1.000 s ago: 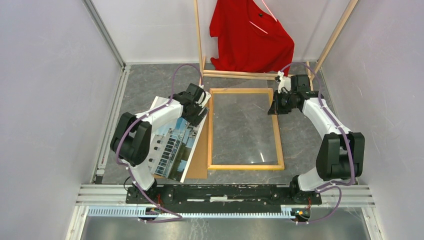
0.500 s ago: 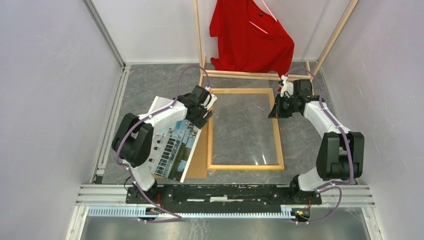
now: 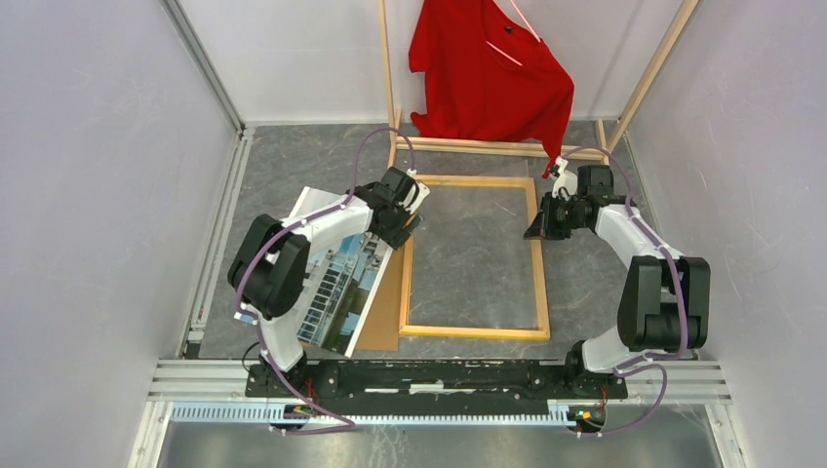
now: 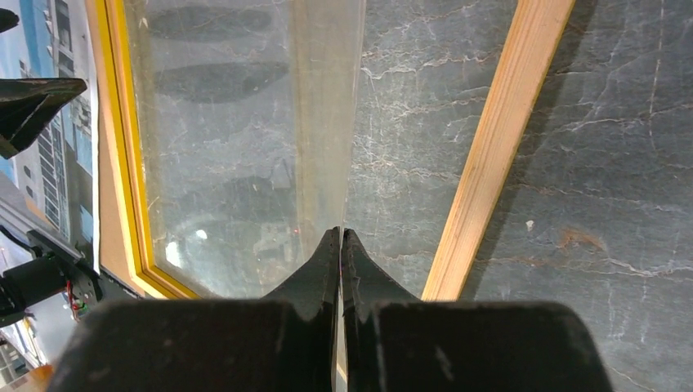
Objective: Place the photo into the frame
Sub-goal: Adjust the photo frame item on the photo frame.
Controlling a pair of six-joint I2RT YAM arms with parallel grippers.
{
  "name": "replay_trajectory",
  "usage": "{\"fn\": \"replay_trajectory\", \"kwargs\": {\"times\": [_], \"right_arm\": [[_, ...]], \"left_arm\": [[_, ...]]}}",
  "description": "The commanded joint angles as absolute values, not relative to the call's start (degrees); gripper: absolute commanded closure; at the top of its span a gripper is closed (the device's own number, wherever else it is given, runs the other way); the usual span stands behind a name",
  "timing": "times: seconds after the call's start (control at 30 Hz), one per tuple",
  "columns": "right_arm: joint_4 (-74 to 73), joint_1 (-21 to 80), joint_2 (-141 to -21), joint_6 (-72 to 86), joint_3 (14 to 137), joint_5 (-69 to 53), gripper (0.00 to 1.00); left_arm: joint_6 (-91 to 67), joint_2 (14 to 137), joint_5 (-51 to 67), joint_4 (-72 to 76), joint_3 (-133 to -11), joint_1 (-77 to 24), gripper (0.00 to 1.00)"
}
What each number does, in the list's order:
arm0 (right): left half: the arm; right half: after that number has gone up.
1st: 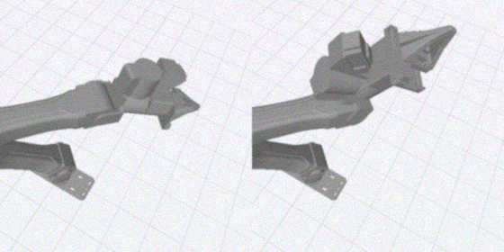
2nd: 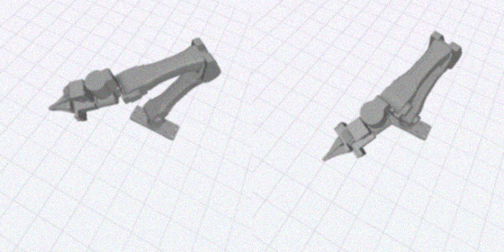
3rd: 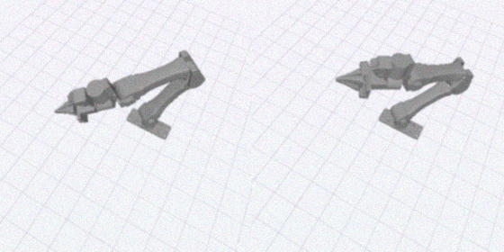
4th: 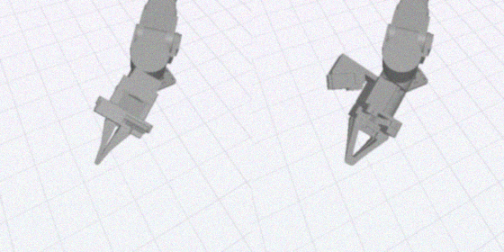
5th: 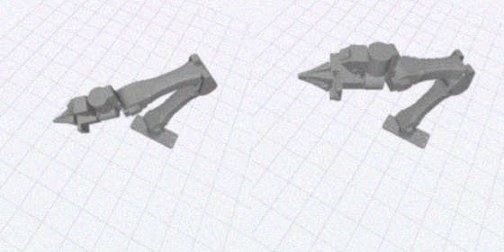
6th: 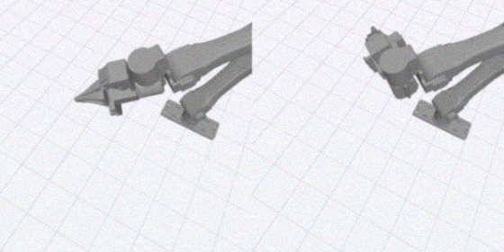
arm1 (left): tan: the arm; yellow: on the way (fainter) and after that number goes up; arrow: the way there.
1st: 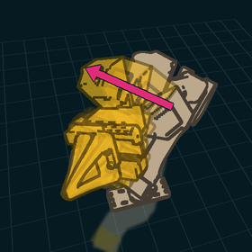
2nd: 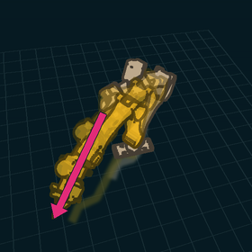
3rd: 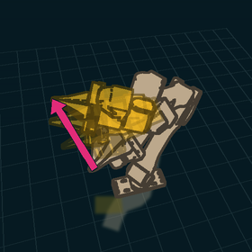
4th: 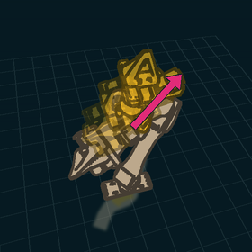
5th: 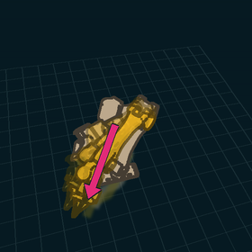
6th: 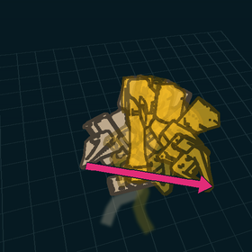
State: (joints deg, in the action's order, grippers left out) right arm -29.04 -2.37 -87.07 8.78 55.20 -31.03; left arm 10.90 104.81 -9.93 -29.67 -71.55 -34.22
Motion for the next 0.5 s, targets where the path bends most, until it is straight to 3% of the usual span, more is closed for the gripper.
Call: {"fn": "replay_trajectory", "kwargs": {"times": [0.0, 0.47], "right_arm": [[-27.5, -2.4, -86.9, 9.0, 54.9, -33.0, 0.97], [-15.0, -2.9, -80.5, 26.1, 51.3, -53.1, 1.0]], "left_arm": [[9.4, 105.4, -10.2, -26.4, -72.3, -34.5, 0.19], [9.1, 105.8, -9.1, -25.1, -71.8, -34.5, 0.2]]}}
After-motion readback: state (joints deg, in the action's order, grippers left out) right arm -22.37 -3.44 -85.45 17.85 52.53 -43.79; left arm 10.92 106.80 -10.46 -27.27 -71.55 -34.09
